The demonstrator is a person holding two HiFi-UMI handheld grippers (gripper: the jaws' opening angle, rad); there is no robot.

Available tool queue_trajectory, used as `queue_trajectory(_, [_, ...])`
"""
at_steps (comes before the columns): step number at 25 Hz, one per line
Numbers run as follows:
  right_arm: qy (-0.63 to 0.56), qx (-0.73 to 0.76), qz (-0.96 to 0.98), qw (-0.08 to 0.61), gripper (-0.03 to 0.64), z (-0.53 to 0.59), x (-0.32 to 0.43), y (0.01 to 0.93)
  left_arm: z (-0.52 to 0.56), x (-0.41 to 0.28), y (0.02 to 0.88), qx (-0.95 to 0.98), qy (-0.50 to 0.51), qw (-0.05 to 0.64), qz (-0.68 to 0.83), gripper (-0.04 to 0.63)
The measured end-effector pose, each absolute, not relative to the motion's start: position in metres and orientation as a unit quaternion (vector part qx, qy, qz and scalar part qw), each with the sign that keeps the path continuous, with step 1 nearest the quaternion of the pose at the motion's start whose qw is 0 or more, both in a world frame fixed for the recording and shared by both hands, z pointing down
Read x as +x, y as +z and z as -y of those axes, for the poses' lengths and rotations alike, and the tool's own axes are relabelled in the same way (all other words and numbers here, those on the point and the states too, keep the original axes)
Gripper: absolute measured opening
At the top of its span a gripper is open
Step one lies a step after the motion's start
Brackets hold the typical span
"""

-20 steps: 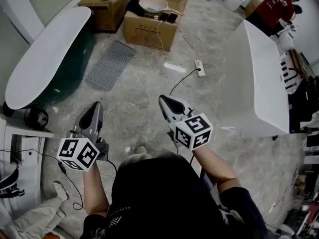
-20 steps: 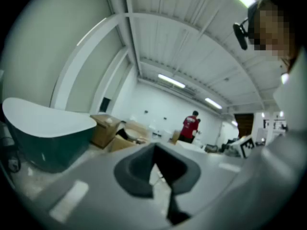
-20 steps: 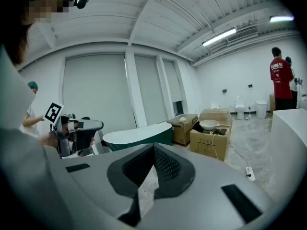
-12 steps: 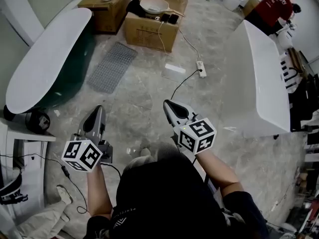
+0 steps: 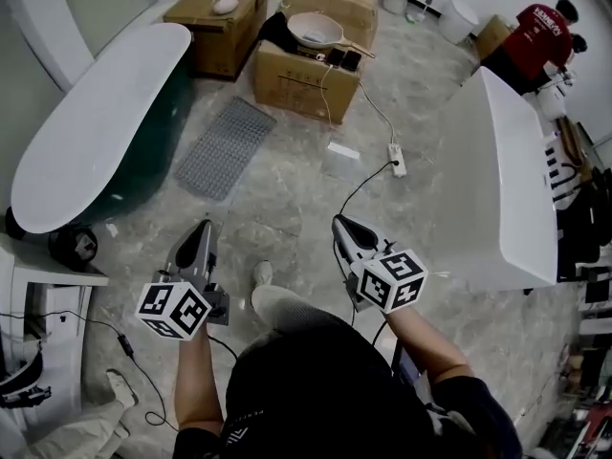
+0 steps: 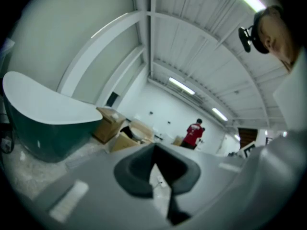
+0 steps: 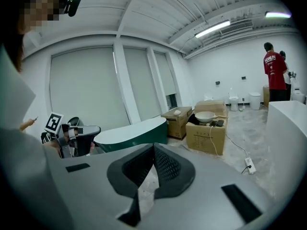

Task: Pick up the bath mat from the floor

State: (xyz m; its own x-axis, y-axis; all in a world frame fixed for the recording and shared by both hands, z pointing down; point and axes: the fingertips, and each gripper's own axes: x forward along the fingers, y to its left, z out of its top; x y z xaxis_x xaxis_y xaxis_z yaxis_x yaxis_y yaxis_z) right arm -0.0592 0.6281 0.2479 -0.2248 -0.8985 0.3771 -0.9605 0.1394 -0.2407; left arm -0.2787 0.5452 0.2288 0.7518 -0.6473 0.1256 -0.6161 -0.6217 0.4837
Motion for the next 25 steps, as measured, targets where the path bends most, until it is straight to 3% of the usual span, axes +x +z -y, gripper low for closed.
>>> queue_trajectory(10, [0.252, 0.607, 0.752, 0.047, -0.002, -0.469, -0.093, 0.271, -0.425, -0.295, 0.233, 0.894, -0.001, 0.26, 0.366, 0.005])
queue_trajectory(25, [0.275, 0.581, 0.762, 0.07, 0.0, -0.38, -0.105, 0.291, -0.345, -0.32, 0.249, 0.879, 0.013, 0.28, 0.386, 0.003])
